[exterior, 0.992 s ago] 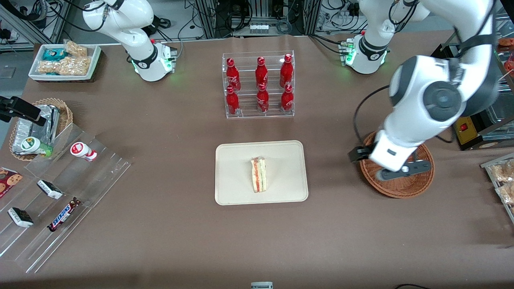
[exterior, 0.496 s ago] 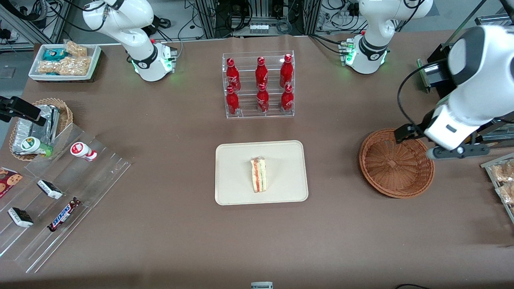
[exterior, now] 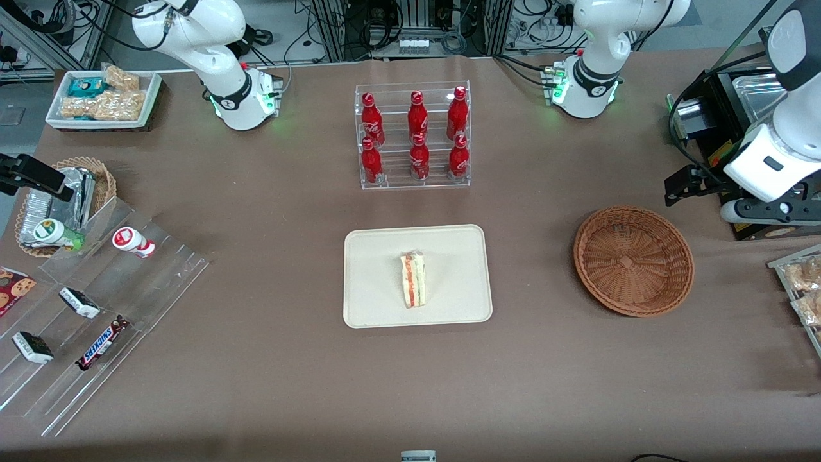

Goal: Place sandwich from basket to tray

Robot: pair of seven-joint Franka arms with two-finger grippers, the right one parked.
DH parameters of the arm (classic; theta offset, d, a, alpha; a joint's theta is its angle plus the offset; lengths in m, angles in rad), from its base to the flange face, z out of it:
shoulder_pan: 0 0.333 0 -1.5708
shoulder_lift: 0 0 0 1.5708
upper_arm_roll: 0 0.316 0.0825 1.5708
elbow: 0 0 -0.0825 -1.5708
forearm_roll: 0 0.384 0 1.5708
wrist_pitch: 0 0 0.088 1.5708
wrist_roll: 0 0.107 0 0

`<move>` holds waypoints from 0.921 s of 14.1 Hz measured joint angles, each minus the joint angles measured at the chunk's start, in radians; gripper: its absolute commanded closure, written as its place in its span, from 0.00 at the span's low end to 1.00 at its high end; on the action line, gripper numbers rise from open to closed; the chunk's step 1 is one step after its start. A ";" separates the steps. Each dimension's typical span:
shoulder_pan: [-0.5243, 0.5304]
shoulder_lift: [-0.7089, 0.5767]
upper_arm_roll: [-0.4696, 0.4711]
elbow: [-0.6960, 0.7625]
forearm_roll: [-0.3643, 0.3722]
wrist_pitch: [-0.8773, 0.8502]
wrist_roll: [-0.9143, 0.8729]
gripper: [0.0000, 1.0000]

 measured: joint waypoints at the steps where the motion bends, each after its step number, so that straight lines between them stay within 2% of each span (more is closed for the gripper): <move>1: 0.000 0.000 -0.004 0.009 0.000 -0.003 0.017 0.00; 13: 0.000 0.000 -0.015 0.023 0.000 -0.080 0.045 0.00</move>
